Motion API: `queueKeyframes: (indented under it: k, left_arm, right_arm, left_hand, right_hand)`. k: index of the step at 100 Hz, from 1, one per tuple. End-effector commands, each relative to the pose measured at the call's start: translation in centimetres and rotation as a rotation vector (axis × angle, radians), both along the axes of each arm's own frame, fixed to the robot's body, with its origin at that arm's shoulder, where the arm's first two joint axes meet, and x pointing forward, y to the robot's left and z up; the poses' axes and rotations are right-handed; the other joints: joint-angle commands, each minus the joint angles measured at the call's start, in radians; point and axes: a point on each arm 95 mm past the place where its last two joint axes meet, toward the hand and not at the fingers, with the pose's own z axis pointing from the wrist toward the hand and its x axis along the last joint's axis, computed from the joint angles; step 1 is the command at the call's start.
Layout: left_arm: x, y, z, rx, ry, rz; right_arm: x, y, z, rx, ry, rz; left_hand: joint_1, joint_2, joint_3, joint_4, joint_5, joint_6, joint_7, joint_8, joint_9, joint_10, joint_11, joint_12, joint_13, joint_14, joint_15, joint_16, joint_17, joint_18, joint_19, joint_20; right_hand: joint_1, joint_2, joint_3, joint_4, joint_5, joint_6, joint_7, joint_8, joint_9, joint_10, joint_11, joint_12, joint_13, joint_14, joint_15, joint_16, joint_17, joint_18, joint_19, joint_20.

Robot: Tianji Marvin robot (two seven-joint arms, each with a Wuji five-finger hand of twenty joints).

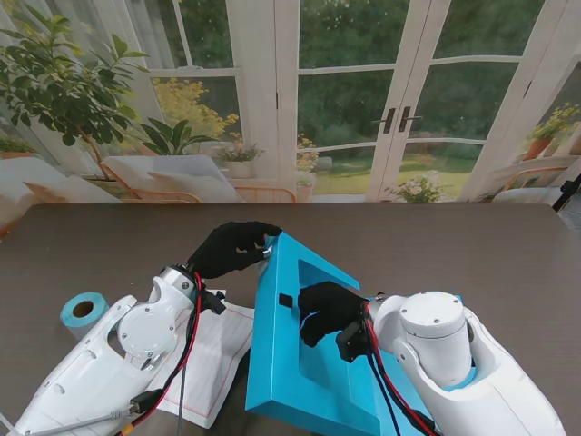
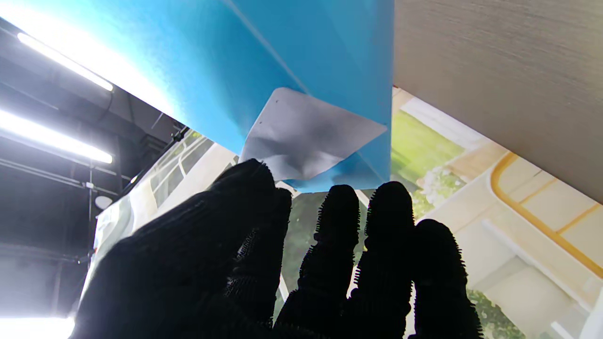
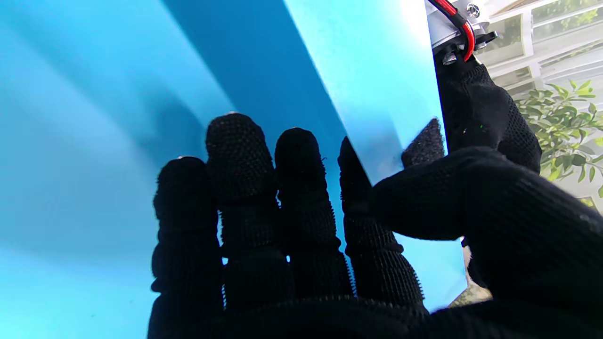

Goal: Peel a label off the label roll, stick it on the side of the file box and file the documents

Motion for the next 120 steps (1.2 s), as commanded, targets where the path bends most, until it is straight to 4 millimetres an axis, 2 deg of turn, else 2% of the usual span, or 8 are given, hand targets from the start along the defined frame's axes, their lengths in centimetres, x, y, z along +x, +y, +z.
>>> queueKeyframes:
  k: [1,7,54,105,120]
  left_arm:
    - [-0.2,-0.7,0.1,-0.031,0.014,-0.009]
    - [-0.2,-0.8,0.1,-0.045,0.018,-0.004]
    - [0.0,-0.4,-0.2,-0.053,0.067,0.006]
    - [0.2,0.8,-0.7,-0.02,0.08,0.045]
    - [0.1,1.2,-0.8,-0.032,0.093,0.054]
  right_arm:
    - [-0.2,0.3,0.2,0.013,0.003,0.022]
    - [-0.2,0.4,0.2,0.012,0.002,0.021]
    - [-0.1,0.3,0.1,0.014,0.007,0.023]
    - [-0.1,0.3,0.1,0.018,0.008,0.026]
    - [0.0,0.3,0.1,0.016,0.007,0.026]
  left_hand:
    - [-0.045,0.028,0.047,0.028,-0.04,0.004,-0.046,-0.022,-0.036,-0.005,0.025,-0.079,-0.012,0.023,0.034,0.008,-0.024,-0.045,-0.005,0.019]
    - [-0.059,0.035,0.043,0.033,-0.056,0.017,-0.063,-0.03,-0.042,-0.003,0.032,-0.125,-0.016,0.026,0.034,0.009,-0.027,-0.045,-0.007,0.02]
    - [-0.07,0.073,0.013,0.033,-0.036,0.035,-0.068,-0.034,-0.041,0.02,0.025,-0.144,-0.025,0.046,0.024,0.007,-0.038,-0.036,-0.01,0.025]
    - [-0.071,0.079,0.006,0.034,-0.042,0.044,-0.076,-0.038,-0.047,0.023,0.006,-0.159,-0.032,0.046,0.019,0.008,-0.043,-0.037,-0.014,0.026]
    - [-0.081,0.077,-0.001,0.032,-0.043,0.032,-0.079,-0.039,-0.048,0.023,-0.001,-0.164,-0.036,0.049,0.016,0.007,-0.049,-0.037,-0.016,0.026]
  right_hand:
    - [0.014,-0.02,0.037,0.034,0.02,-0.068,0.019,0.028,0.013,-0.009,-0.008,0.017,0.03,-0.006,0.015,0.006,-0.108,-0.043,0.002,-0.01]
    - [0.014,-0.021,0.037,0.034,0.021,-0.067,0.019,0.028,0.013,-0.009,-0.008,0.017,0.031,-0.005,0.015,0.006,-0.108,-0.043,0.002,-0.01]
    - [0.013,-0.02,0.039,0.034,0.02,-0.067,0.019,0.028,0.012,-0.008,-0.007,0.018,0.029,0.0,0.015,0.007,-0.108,-0.044,0.002,-0.009]
    - [0.013,-0.02,0.039,0.034,0.021,-0.066,0.019,0.028,0.012,-0.008,-0.008,0.017,0.03,0.0,0.015,0.007,-0.109,-0.045,0.001,-0.009]
    - [0.013,-0.02,0.038,0.033,0.021,-0.066,0.019,0.028,0.011,-0.008,-0.008,0.017,0.028,-0.004,0.015,0.006,-0.11,-0.045,0.001,-0.009]
